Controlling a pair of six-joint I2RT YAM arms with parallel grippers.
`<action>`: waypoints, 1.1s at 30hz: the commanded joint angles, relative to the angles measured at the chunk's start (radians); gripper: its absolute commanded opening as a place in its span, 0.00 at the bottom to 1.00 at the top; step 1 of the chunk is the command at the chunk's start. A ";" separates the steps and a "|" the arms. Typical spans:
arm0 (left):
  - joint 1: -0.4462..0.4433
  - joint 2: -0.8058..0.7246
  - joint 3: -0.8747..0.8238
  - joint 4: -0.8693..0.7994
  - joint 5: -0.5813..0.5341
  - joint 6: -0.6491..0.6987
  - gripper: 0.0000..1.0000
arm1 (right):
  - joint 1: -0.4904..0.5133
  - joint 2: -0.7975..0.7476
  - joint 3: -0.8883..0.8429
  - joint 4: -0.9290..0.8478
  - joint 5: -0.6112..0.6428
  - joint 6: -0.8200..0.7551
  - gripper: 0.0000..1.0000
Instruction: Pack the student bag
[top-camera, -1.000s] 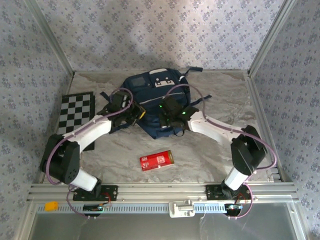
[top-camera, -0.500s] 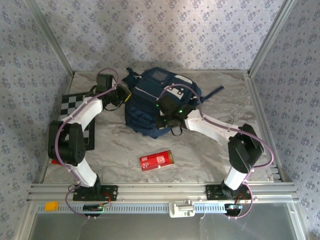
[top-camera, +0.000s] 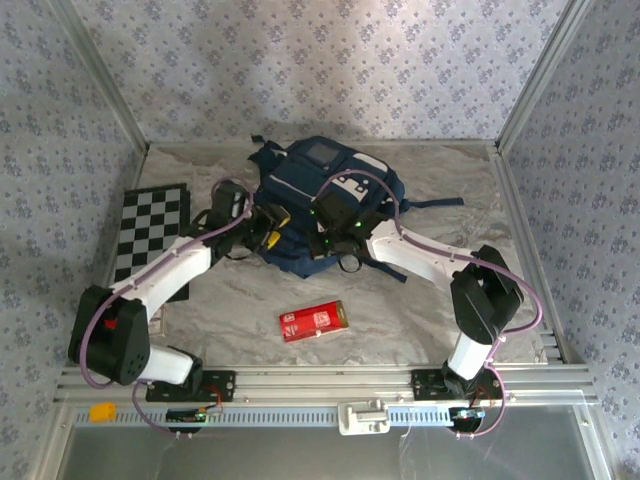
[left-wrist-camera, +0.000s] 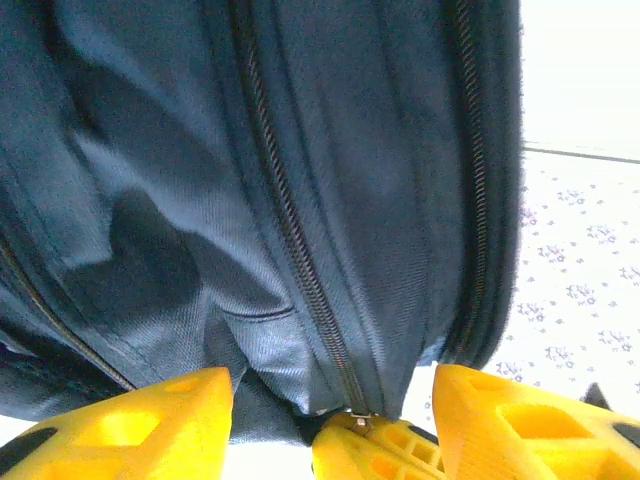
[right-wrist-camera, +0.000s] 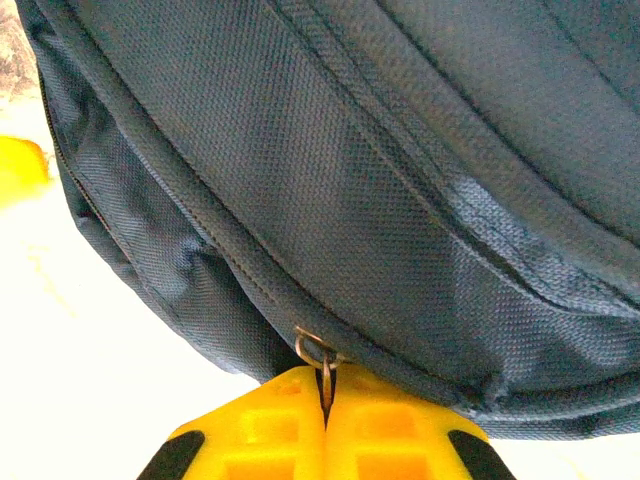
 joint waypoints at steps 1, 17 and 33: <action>-0.030 0.032 0.010 0.059 -0.087 -0.109 0.53 | -0.001 0.001 -0.005 0.007 -0.010 0.015 0.00; -0.030 0.101 0.115 -0.068 -0.244 -0.068 0.00 | -0.005 -0.036 -0.029 -0.065 0.075 0.024 0.00; 0.224 0.095 0.157 -0.122 0.004 0.168 0.00 | -0.349 -0.130 -0.227 -0.064 0.027 -0.059 0.00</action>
